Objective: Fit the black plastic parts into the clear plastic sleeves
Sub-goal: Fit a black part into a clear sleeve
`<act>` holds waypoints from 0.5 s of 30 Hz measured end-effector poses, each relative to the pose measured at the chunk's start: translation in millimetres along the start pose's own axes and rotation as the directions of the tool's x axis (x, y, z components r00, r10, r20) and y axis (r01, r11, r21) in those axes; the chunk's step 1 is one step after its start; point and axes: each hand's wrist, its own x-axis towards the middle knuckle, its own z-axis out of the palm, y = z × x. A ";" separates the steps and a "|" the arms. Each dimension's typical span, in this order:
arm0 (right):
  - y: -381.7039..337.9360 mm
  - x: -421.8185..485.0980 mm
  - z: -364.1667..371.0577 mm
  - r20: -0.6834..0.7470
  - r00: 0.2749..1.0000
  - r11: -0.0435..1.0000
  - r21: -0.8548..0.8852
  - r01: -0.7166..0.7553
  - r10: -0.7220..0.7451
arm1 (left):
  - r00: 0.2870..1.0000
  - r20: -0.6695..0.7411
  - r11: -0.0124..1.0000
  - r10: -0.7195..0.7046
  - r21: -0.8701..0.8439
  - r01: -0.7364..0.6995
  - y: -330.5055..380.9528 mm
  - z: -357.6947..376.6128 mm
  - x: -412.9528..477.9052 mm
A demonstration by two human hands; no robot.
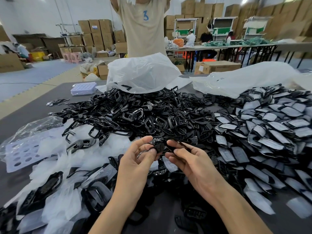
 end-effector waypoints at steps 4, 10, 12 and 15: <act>2.4 -1.0 -2.1 0.022 0.999 0.998 -0.057 0.025 -0.024 | 0.997 0.025 0.980 0.073 0.184 -0.076 1.6 -0.4 -2.1; 7.1 -1.6 0.8 -0.004 0.998 0.986 -0.153 0.061 -0.063 | 0.919 0.340 0.566 0.199 0.726 -0.391 -5.8 0.5 -15.7; 7.1 -2.4 1.7 0.000 0.999 0.990 -0.134 0.052 -0.052 | 0.906 0.377 0.469 0.190 0.776 -0.422 -9.6 -0.4 -17.1; 6.5 -2.4 0.9 -0.004 0.998 0.994 -0.090 0.056 -0.056 | 0.951 0.248 0.629 0.186 0.713 -0.310 -7.1 2.1 -14.6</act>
